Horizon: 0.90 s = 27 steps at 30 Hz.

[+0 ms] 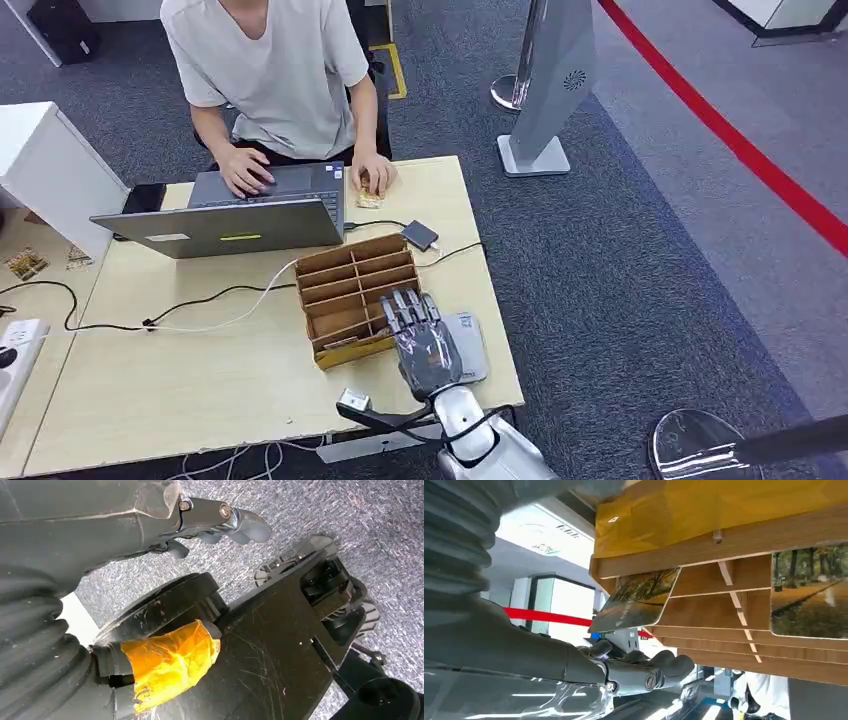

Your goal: Pass the card to the sensor for recognition and then transmit it.

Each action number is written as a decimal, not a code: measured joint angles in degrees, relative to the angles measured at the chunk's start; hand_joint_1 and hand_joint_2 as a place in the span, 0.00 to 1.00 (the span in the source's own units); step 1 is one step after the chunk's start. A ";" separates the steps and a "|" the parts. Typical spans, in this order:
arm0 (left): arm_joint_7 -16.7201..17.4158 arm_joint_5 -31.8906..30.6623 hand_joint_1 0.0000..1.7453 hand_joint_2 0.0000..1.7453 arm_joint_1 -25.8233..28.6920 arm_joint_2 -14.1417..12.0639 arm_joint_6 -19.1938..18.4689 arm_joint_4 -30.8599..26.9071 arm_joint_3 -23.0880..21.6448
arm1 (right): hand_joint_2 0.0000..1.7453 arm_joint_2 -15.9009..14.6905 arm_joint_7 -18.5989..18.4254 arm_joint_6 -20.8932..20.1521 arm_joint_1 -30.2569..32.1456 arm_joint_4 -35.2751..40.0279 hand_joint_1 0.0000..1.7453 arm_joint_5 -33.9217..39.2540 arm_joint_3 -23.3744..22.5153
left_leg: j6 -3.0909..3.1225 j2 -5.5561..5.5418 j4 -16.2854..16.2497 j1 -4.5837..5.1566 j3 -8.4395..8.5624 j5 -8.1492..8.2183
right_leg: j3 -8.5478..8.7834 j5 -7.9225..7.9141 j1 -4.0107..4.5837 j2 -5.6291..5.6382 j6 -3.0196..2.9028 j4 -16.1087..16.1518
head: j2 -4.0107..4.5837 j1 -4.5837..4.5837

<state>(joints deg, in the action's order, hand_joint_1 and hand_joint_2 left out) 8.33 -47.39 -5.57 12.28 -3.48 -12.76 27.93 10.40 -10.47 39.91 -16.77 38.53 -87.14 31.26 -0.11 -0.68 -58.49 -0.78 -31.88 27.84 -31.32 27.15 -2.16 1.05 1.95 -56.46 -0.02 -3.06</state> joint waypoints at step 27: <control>-1.66 0.94 0.00 1.00 0.21 -0.09 -0.72 0.00 0.00 | 1.00 0.42 3.98 0.22 0.52 1.22 1.00 0.13 -0.09 | 0.00 0.00 0.00 0.00 0.00 0.00 | 0.00 0.00 0.00 0.00 0.00 0.00 | 0.00 -0.02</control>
<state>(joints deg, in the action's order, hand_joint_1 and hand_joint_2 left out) 6.67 -46.45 -5.36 12.20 -4.19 -12.76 27.93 10.82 -6.49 40.13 -16.25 39.76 -87.01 31.17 -0.11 -0.68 -58.49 -0.78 -31.88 27.84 -31.33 27.15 -2.16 1.05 1.95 -56.45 -0.02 -3.08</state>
